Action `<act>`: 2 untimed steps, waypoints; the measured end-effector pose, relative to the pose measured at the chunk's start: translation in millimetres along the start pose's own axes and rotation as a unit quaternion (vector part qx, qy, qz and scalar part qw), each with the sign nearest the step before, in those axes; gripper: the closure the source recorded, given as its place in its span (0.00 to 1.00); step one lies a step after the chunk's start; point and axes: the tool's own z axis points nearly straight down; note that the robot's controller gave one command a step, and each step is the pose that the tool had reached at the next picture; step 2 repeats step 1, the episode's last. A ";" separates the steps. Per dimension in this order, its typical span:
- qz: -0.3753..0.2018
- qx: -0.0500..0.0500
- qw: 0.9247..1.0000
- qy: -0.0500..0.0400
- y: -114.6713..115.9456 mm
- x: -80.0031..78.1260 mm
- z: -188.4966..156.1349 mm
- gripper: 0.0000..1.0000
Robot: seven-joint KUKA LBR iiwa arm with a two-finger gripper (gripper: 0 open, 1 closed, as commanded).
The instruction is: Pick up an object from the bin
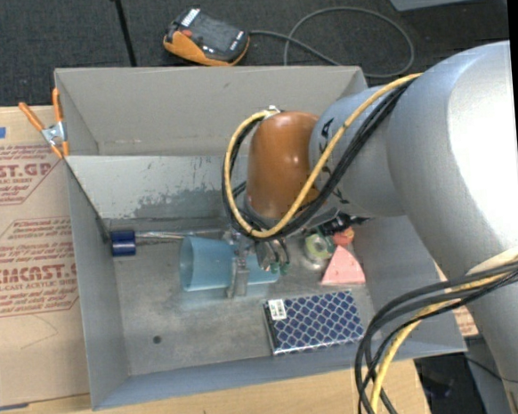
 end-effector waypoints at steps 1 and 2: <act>-0.019 0.000 1.000 -0.002 3.4 2.2 -137.4 1.00; -0.019 0.000 1.000 -0.002 3.4 2.2 -137.4 1.00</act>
Offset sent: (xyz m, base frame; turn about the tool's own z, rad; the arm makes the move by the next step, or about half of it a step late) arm 0.0000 0.0000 0.0000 0.0000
